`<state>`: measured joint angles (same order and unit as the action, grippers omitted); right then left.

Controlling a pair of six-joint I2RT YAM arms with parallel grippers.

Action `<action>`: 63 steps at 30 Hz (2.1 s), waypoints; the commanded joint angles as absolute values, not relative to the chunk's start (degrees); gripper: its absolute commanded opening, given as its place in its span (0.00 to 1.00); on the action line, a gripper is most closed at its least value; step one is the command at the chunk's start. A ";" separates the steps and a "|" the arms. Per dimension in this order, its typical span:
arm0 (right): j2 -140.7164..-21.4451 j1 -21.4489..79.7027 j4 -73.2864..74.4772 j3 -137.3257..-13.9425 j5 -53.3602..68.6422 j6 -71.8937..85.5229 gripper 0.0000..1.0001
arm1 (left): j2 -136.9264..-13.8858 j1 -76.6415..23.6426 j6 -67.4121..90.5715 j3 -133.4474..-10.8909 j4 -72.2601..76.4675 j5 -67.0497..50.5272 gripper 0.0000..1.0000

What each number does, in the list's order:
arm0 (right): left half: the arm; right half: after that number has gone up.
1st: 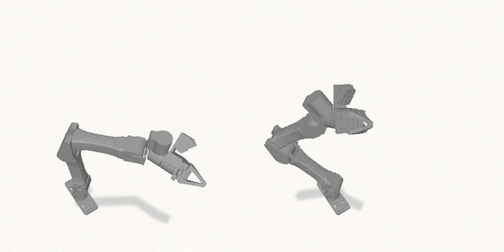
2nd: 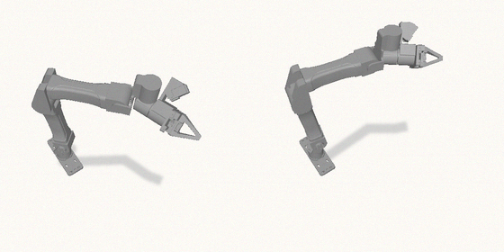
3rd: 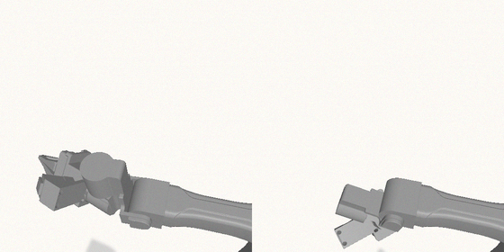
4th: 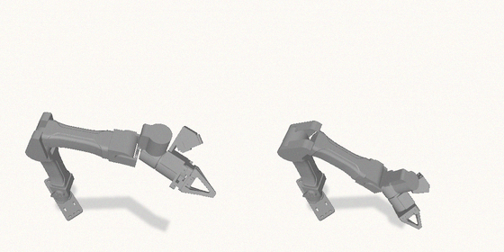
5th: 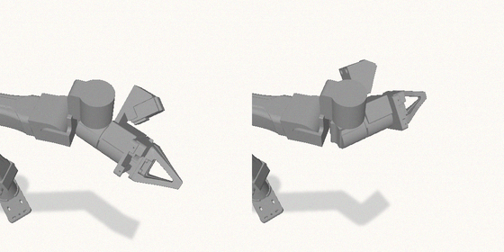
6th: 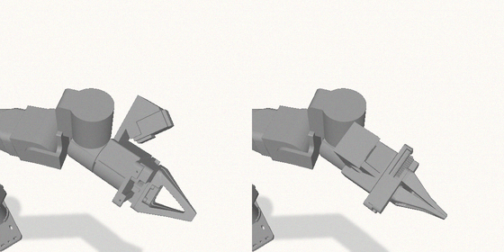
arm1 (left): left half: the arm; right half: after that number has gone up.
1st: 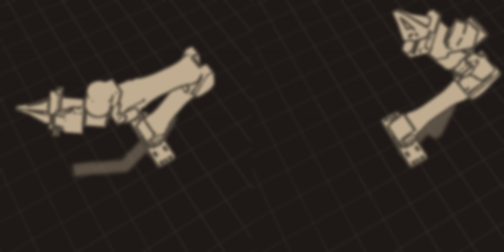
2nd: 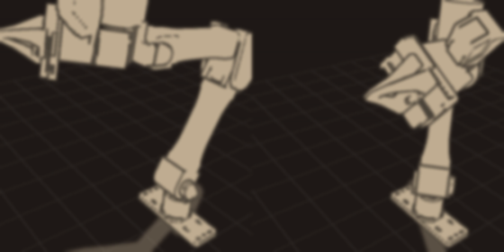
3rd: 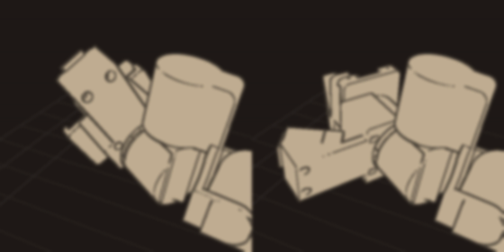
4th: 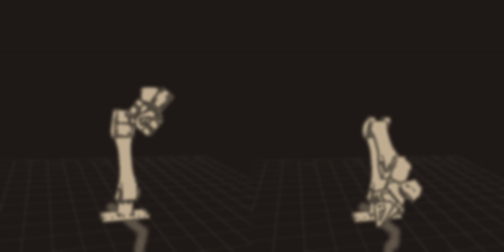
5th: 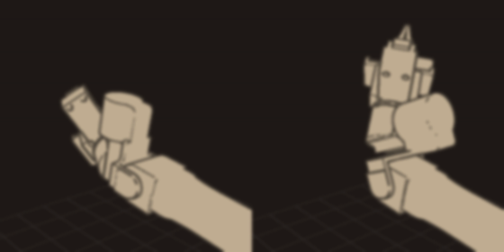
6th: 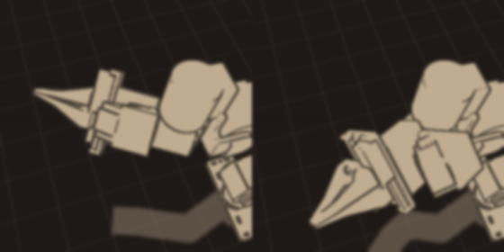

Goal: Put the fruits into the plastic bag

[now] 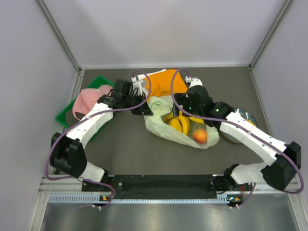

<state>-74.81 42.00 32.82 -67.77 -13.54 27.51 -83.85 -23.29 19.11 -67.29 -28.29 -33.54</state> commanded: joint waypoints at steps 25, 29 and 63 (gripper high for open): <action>-58.54 38.07 39.29 -74.36 -20.85 28.03 0.84 | -82.70 -23.91 17.93 -69.26 -28.30 -32.96 0.00; -55.11 30.78 39.99 -72.51 -17.84 29.35 0.84 | -82.71 -23.91 17.93 -69.35 -28.30 -32.87 0.00; -57.38 -25.22 27.60 -42.28 5.89 56.78 0.83 | -83.15 -23.91 17.75 -69.43 -28.56 -33.05 0.00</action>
